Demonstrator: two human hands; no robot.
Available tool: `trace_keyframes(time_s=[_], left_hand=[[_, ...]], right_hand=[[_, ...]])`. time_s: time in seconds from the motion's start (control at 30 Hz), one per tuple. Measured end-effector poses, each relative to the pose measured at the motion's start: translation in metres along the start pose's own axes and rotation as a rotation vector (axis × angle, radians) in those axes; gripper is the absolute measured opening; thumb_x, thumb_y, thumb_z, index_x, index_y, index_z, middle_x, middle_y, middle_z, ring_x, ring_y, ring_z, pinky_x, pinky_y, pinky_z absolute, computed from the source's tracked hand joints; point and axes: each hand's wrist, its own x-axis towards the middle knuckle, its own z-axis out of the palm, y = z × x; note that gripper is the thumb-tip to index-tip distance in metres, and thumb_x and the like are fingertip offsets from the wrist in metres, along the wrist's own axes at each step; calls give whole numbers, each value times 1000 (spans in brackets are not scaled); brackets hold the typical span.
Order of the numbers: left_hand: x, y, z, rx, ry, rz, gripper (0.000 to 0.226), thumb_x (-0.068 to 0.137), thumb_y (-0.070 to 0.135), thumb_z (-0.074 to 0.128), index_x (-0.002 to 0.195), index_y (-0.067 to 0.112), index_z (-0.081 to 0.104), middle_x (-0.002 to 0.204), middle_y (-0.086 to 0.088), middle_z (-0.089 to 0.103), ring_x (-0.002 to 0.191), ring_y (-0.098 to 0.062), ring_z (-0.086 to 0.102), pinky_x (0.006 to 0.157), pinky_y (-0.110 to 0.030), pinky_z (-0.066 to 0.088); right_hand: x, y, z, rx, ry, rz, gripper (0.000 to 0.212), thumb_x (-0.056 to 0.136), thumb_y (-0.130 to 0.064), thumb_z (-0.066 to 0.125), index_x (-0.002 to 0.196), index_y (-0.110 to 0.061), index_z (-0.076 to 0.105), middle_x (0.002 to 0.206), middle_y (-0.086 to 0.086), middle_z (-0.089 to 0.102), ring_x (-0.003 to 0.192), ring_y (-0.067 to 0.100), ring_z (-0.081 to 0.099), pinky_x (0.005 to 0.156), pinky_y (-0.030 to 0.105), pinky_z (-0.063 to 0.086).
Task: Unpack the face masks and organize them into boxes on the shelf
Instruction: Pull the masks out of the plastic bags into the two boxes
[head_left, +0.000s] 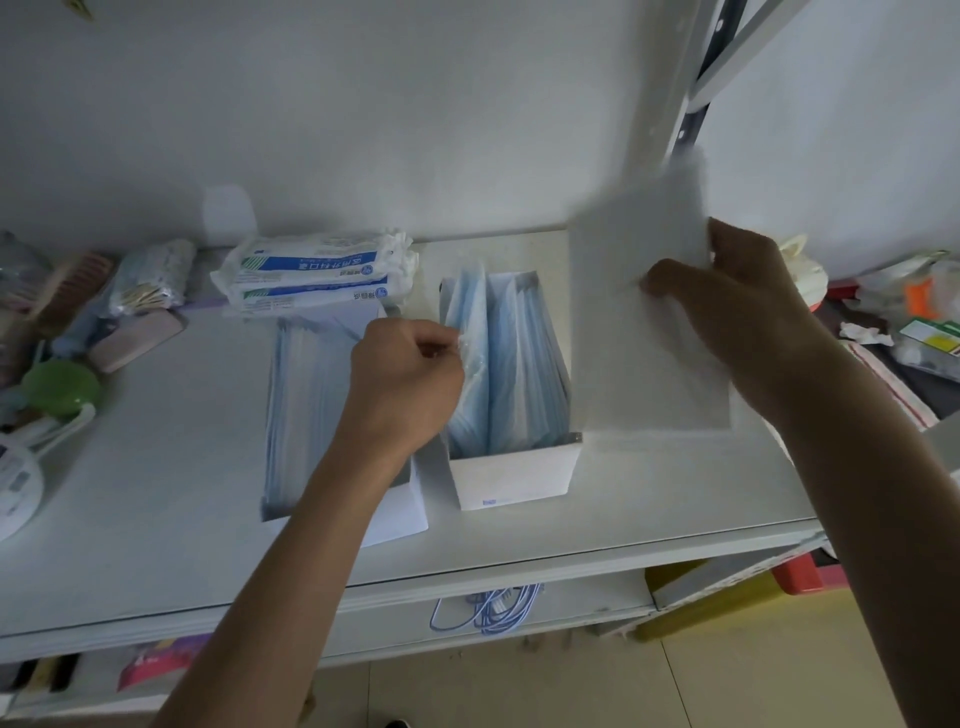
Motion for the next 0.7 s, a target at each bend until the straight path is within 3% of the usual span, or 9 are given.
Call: trace_keyframes(time_s=[0.13,0.27,0.37,0.47,0.57,0.63,0.7], left_hand=[[-8,1,-3,-2,161,-14,24,86,9,58,101,20,74,91,9,71,80,-3,63,65,-3,41],[-12,-1,-10,-1,265,5,31,85,6,52,103,18,73,95,6,71,83,-5,61,63,2,38],[-11,-5,-17,-95,319,15,27,84,6,51,91,20,73,83,10,70,80,-10,63,72,-18,45],[-10,-7,-30,-186,428,32,25,81,10,52,78,24,72,72,11,67,67,-10,59,70,-27,48],[-8,-8,-50,-234,501,67,27,81,11,53,70,29,68,71,10,66,63,-4,56,65,-19,44],[-7,-6,-65,-268,530,91,29,82,9,55,67,31,68,71,14,65,63,1,56,63,-14,43],[-7,-6,-79,-301,557,108,26,84,6,57,73,25,70,62,19,63,57,4,54,58,-7,41]], right_hand=[[-1,-10,27,300,-45,127,30,79,2,57,107,-3,66,83,10,68,69,24,64,64,34,55],[5,-18,49,402,-1,307,35,78,0,56,113,0,61,87,15,61,74,28,62,68,39,54],[13,-20,51,487,49,416,41,76,-4,57,117,-3,58,100,18,64,83,31,65,75,42,56],[16,-24,61,554,69,422,34,80,0,53,113,-3,56,101,17,66,82,29,67,73,38,57],[15,-24,75,317,32,297,14,86,3,47,94,-8,51,79,3,55,68,17,56,63,29,52],[16,-20,77,-12,-2,146,18,90,-4,48,106,-11,46,80,-3,45,69,12,48,63,28,49],[16,-18,78,-215,-71,65,25,90,-12,49,114,-12,44,86,-1,48,76,17,51,67,31,51]])
